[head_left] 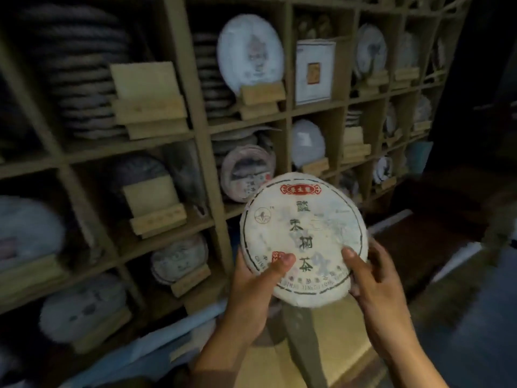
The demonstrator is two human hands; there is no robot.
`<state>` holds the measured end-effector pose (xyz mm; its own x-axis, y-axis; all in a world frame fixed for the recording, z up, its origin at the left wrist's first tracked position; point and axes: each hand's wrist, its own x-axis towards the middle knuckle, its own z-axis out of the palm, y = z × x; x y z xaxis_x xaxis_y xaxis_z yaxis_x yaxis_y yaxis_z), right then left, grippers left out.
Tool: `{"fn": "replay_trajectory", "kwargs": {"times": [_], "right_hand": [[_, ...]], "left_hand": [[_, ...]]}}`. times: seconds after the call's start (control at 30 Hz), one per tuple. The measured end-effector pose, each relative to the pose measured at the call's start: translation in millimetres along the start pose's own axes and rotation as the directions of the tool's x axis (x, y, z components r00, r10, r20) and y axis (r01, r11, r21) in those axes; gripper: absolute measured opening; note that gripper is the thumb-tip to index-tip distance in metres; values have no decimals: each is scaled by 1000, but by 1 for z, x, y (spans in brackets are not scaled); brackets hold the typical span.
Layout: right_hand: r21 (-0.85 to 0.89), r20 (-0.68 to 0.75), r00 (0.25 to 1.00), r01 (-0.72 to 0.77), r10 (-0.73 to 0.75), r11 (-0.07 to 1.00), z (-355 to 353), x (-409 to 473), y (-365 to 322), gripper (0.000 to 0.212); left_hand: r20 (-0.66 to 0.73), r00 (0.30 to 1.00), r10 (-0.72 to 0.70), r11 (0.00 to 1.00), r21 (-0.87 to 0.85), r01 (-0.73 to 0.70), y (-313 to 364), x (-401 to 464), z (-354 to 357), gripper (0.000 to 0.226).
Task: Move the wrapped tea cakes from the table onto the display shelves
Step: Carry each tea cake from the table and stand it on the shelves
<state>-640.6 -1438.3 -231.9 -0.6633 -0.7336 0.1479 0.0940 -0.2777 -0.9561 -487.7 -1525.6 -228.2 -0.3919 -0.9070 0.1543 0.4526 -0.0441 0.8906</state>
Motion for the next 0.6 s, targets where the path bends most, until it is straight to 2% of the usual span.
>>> {"fn": "replay_trajectory", "kwargs": {"times": [0.07, 0.2, 0.3, 0.43, 0.6], "right_hand": [[-37, 19, 1000, -5, 6, 999, 30, 12, -1, 81], [-16, 271, 962, 52, -45, 999, 83, 25, -10, 66], [61, 408, 912, 10, -33, 998, 106, 38, -15, 61], [170, 531, 847, -138, 27, 976, 121, 60, -15, 68], [261, 570, 820, -242, 53, 935, 137, 82, -2, 63]], "left_hand": [[-79, 993, 82, 996, 36, -79, 20, 9, -21, 66], [-171, 974, 146, 987, 86, -133, 45, 13, -48, 77], [-202, 964, 171, 983, 100, -154, 54, 12, -54, 65], [-230, 965, 125, 990, 92, -106, 63, 14, -58, 59], [-188, 981, 51, 997, 67, -39, 70, 26, -66, 48]]}}
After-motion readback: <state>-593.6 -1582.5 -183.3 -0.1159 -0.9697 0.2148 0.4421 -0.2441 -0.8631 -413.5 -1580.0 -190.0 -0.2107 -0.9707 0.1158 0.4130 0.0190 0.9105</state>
